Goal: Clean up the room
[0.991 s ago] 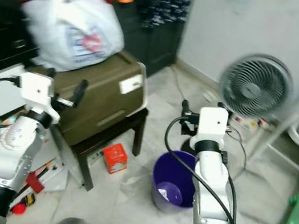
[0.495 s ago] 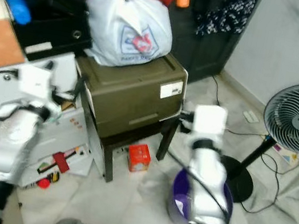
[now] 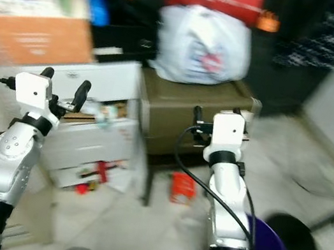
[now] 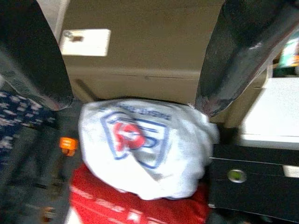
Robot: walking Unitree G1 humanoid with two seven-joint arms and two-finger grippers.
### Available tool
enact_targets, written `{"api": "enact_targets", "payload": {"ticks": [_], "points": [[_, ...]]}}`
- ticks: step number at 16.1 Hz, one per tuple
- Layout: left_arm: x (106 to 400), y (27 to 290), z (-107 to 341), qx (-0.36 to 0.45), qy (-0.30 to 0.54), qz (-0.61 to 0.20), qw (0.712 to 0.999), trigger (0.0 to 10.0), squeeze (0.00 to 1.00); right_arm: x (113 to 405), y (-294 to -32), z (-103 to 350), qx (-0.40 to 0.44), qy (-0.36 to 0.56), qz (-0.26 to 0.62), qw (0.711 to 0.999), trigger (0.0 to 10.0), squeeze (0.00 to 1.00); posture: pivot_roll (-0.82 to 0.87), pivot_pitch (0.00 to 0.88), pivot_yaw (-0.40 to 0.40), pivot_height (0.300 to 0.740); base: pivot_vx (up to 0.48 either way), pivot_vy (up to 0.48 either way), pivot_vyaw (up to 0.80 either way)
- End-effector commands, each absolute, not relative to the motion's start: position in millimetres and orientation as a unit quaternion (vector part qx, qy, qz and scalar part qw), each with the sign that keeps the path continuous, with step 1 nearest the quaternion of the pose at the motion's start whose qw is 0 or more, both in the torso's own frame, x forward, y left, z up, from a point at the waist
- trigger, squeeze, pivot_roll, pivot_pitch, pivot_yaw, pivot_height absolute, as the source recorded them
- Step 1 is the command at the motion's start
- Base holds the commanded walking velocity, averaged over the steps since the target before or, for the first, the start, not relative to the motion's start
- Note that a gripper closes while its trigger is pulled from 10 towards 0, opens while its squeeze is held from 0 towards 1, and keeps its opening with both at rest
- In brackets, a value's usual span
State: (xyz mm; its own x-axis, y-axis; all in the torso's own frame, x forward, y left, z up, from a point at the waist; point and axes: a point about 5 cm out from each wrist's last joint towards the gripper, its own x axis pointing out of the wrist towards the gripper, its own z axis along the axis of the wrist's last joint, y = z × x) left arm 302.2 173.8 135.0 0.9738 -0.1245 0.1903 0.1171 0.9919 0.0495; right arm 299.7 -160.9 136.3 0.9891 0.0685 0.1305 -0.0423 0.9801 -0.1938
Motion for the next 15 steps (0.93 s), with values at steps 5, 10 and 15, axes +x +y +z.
{"api": "enact_targets", "payload": {"ticks": [5,10,15], "points": [[304.5,172.6,134.8,0.025,-0.095,-0.048,0.994,10.0,0.0,303.5,-163.1,141.3,-0.095,-0.078,0.025,0.992,10.0,0.0,-0.05,0.0,-0.022,0.74,0.0,0.0,0.8],[304.0,173.3,133.0,0.03,-0.09,-0.042,0.995,10.0,0.0,304.6,-162.6,141.4,-0.095,-0.08,0.026,0.992,10.0,0.0,-0.04,0.0,-0.025,0.74,0.0,0.0,0.47],[303.5,172.4,133.2,0.027,-0.09,-0.05,0.994,10.0,0.0,304.1,-163.3,139.8,-0.08,-0.074,0.018,0.994,10.0,0.0,-0.04,0.0,-0.023,0.74,0.0,0.0,-0.11]]}}
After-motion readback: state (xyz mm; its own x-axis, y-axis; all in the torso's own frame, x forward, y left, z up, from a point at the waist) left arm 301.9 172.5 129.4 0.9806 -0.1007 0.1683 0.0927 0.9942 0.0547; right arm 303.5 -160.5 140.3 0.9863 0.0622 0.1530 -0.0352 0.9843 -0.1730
